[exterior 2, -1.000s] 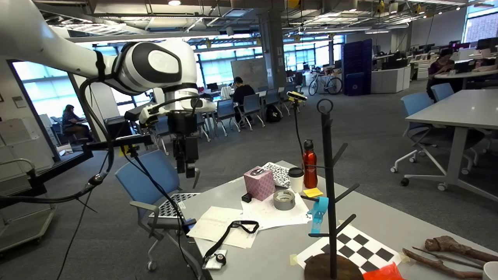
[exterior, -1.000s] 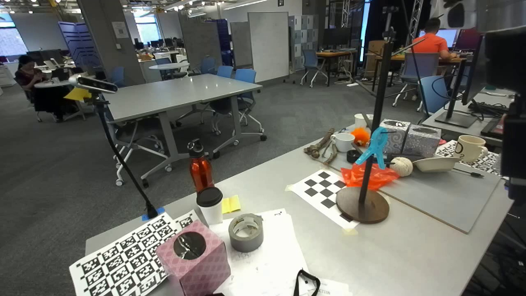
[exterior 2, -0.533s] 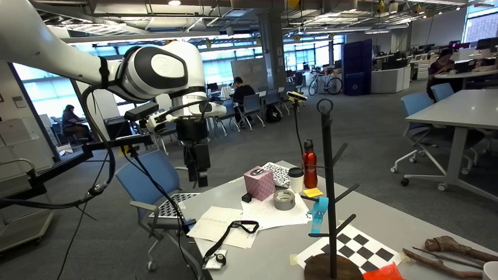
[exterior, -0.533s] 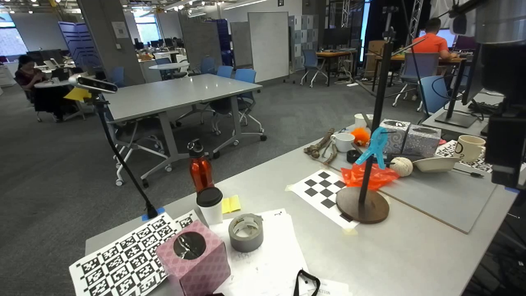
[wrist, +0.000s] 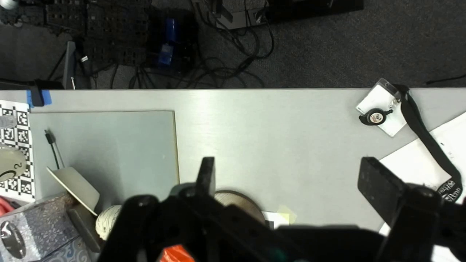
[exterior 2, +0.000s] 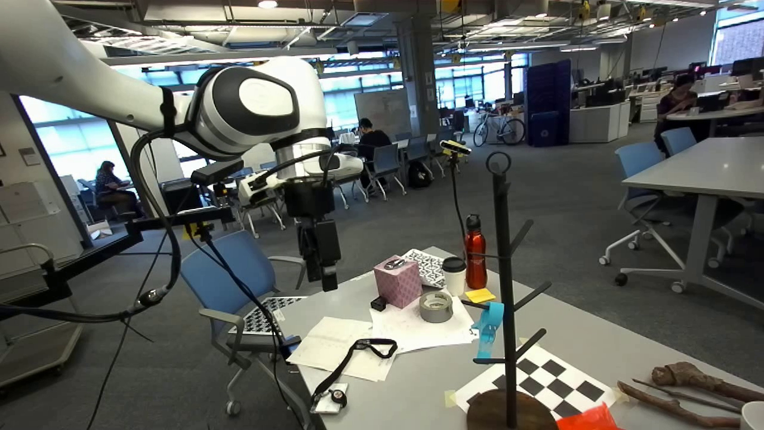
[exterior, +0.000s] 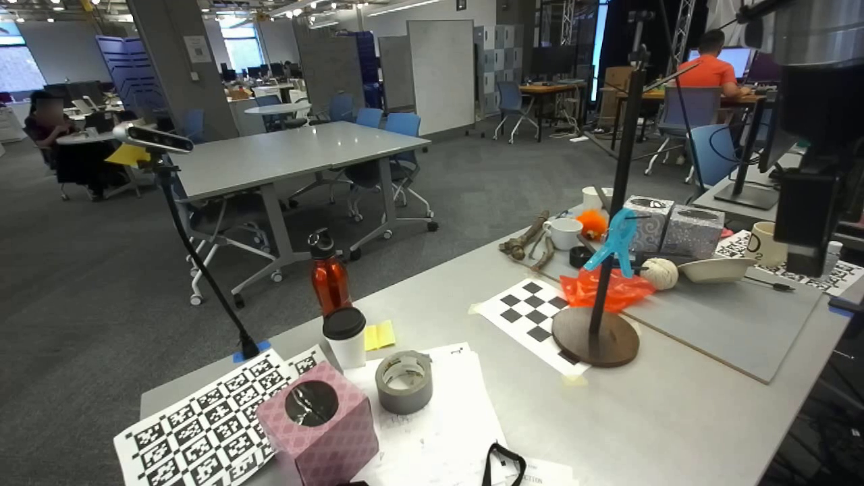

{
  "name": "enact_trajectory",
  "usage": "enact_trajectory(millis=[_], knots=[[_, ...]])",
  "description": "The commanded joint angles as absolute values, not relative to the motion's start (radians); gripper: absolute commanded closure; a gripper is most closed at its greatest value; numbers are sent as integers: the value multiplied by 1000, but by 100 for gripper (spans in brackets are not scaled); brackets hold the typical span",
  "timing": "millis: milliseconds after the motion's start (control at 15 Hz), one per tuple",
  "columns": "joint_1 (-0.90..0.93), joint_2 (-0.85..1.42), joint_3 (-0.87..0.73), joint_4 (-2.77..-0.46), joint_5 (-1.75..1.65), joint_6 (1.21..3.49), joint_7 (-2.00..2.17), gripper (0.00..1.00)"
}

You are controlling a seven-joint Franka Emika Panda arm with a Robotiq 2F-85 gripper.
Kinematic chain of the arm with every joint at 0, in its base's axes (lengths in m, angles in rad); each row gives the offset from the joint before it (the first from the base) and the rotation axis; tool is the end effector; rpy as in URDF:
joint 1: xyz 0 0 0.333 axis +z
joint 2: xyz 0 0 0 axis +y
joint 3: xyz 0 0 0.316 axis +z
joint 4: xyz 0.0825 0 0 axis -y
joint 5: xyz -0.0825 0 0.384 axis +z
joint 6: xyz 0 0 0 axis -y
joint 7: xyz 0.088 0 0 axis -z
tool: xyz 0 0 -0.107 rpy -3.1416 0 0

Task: Take the object from the stand and put it on the table

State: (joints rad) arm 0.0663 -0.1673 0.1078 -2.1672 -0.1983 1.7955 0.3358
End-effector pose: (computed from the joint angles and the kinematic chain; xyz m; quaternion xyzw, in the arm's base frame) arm 0.4729 0.0677 0.4523 0.9882 -0.0498 -0.0732 0.1250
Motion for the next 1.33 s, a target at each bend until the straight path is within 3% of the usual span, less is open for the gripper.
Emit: enact_trajectory(millis=[0, 1267], knots=[[64, -167, 110, -2165, -198, 1793, 335, 0], [23, -26, 53, -2225, -254, 2246, 580, 0]])
